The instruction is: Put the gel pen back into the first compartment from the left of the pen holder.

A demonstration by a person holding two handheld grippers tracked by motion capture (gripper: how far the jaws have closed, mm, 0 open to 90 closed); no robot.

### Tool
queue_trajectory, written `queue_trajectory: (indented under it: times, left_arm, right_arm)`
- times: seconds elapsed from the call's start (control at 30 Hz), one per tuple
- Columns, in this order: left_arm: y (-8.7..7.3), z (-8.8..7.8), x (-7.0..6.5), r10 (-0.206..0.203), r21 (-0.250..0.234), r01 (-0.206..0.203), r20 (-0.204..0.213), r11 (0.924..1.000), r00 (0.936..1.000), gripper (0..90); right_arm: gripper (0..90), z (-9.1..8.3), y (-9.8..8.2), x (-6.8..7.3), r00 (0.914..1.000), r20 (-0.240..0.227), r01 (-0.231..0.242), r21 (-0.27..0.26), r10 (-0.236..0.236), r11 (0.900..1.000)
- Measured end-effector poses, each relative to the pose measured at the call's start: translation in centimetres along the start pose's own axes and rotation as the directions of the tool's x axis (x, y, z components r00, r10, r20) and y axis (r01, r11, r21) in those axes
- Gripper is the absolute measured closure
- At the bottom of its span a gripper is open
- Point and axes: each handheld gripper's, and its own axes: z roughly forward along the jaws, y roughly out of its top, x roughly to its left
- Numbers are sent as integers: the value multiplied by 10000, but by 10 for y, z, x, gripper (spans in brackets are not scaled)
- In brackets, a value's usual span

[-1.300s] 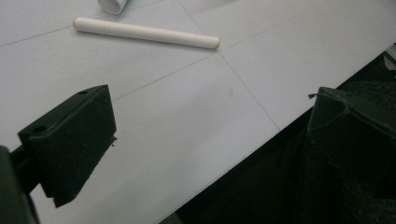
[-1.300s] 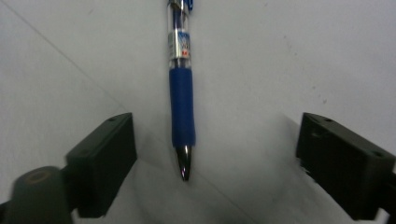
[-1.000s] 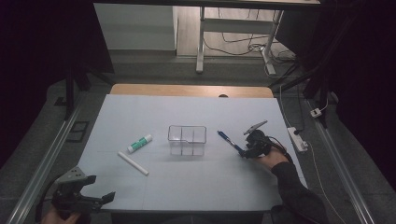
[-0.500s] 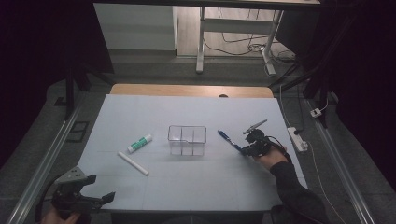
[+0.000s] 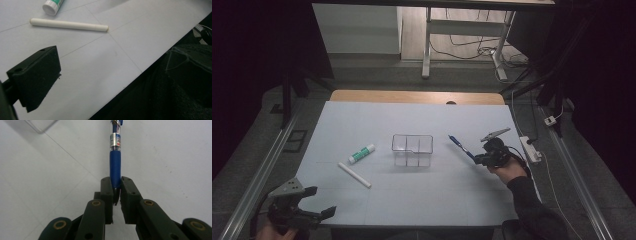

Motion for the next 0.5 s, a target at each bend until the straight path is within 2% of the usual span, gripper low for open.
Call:
queue_trajectory:
  times: [0.07, 0.27, 0.37, 0.4, 0.5]
  left_arm:
    - [2, 1, 0, 274, -275, -270, 160, 9993, 9995, 0]
    - [15, 9, -3, 716, -428, -689, 658, 9967, 9953, 0]
    - [24, 16, -7, 1050, -430, -1016, 860, 9939, 9907, 0]
    - [28, 18, -9, 1156, -417, -1122, 920, 9928, 9890, 0]
    - [39, 25, -13, 1634, -541, -1584, 1038, 9859, 9811, 0]
  right_arm:
    - [811, -7, -1, 1, 10000, -80, -1, -221, -1, 9998]
    - [810, -22, -4, 11, 9986, -477, 183, -551, -210, 9983]
    - [810, -28, -5, 23, 9957, -762, 484, -600, -529, 9970]
    - [810, -28, -5, 23, 9957, -762, 484, -600, -529, 9970]
    - [810, -33, -5, 36, 9911, -1021, 792, -679, -859, 9945]
